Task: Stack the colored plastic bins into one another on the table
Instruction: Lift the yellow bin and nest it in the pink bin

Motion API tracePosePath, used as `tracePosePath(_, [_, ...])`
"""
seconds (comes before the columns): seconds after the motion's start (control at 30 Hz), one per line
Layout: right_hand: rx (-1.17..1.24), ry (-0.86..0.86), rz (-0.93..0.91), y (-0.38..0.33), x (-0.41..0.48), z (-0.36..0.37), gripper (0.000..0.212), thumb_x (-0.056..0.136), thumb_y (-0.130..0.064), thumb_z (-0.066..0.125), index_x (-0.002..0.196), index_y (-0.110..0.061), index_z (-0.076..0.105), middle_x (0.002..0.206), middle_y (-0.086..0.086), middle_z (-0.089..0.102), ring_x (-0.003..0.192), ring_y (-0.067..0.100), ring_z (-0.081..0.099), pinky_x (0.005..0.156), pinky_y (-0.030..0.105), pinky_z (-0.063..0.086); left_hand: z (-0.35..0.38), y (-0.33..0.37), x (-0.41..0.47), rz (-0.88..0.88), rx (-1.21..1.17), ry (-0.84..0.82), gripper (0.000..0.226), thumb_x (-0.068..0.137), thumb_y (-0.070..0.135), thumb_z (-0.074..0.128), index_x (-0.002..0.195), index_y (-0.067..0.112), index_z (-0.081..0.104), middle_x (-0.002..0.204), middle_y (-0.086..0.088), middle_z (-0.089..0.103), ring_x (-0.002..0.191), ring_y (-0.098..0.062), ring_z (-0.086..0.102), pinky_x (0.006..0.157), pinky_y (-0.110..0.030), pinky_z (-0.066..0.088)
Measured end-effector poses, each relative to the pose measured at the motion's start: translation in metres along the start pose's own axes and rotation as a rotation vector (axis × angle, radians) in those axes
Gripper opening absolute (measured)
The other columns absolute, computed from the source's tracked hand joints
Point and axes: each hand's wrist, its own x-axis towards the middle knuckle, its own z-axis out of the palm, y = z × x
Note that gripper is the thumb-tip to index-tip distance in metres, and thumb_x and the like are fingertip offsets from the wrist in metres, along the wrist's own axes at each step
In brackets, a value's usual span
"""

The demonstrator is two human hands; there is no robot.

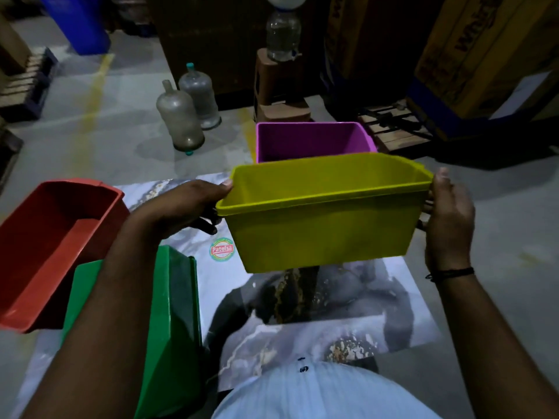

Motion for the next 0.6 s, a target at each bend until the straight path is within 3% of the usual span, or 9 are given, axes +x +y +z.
tracePosePath(0.1, [-0.006,0.037,-0.196,0.003,0.005,-0.002,0.057,0.089,-0.075,0.045,0.103,-0.022,0.062,0.094,0.012,0.064,0.091,0.033,0.064,0.077,0.061,0.053,0.004,0.008,0.002,0.130,-0.072,0.029,0.032,0.106,0.033,0.049,0.097,0.012,0.071,0.082,-0.003,0.075,0.074,-0.017,0.068,0.064,-0.024,0.061])
tracePosePath(0.2, [-0.039,0.008,-0.312,0.008,0.011,0.001,0.040,0.099,-0.048,0.048,0.125,-0.022,0.062,0.111,0.002,0.066,0.100,0.020,0.064,0.088,0.052,0.055,0.011,0.013,0.008,0.243,-0.110,0.060,0.028,0.108,0.024,0.046,0.120,0.013,0.068,0.101,-0.003,0.078,0.085,-0.013,0.075,0.073,-0.025,0.062])
tracePosePath(0.27, [-0.164,-0.001,-0.370,0.015,0.016,0.007,0.058,0.096,-0.048,0.050,0.138,-0.009,0.056,0.124,0.006,0.065,0.108,0.017,0.063,0.095,0.038,0.053,0.014,0.013,0.018,0.315,-0.079,0.124,0.029,0.107,0.022,0.049,0.130,0.011,0.065,0.111,-0.009,0.076,0.090,-0.014,0.074,0.076,-0.029,0.060])
tracePosePath(0.37, [-0.365,-0.065,-0.416,0.026,0.020,0.019,0.094,0.087,-0.067,0.055,0.152,-0.002,0.036,0.148,0.020,0.049,0.136,0.031,0.049,0.112,0.036,0.039,0.013,0.003,0.041,0.391,0.058,0.192,0.042,0.096,0.029,0.058,0.135,0.012,0.062,0.129,-0.024,0.066,0.104,-0.039,0.070,0.090,-0.052,0.058])
tracePosePath(0.43, [-0.446,-0.136,-0.390,0.029,0.027,0.026,0.108,0.082,-0.071,0.057,0.157,-0.002,0.023,0.158,0.021,0.035,0.145,0.031,0.035,0.114,0.028,0.027,0.016,0.003,0.057,0.424,0.101,0.223,0.048,0.090,0.029,0.058,0.136,0.018,0.060,0.137,-0.025,0.055,0.108,-0.044,0.067,0.087,-0.052,0.059])
tracePosePath(0.5, [-0.491,-0.184,-0.375,0.028,0.040,0.033,0.115,0.078,-0.075,0.058,0.159,-0.005,0.016,0.161,0.019,0.029,0.148,0.031,0.028,0.117,0.035,0.026,0.019,0.010,0.072,0.436,0.101,0.241,0.054,0.087,0.025,0.056,0.141,0.023,0.054,0.142,-0.023,0.045,0.111,-0.039,0.066,0.087,-0.043,0.058])
tracePosePath(0.6, [-0.514,-0.205,-0.365,0.026,0.071,0.046,0.118,0.077,-0.082,0.054,0.158,-0.004,0.017,0.161,0.020,0.029,0.149,0.033,0.028,0.118,0.042,0.030,0.017,0.021,0.099,0.455,0.092,0.218,0.061,0.089,0.033,0.056,0.149,0.030,0.048,0.150,-0.017,0.041,0.125,-0.034,0.061,0.106,-0.051,0.052])
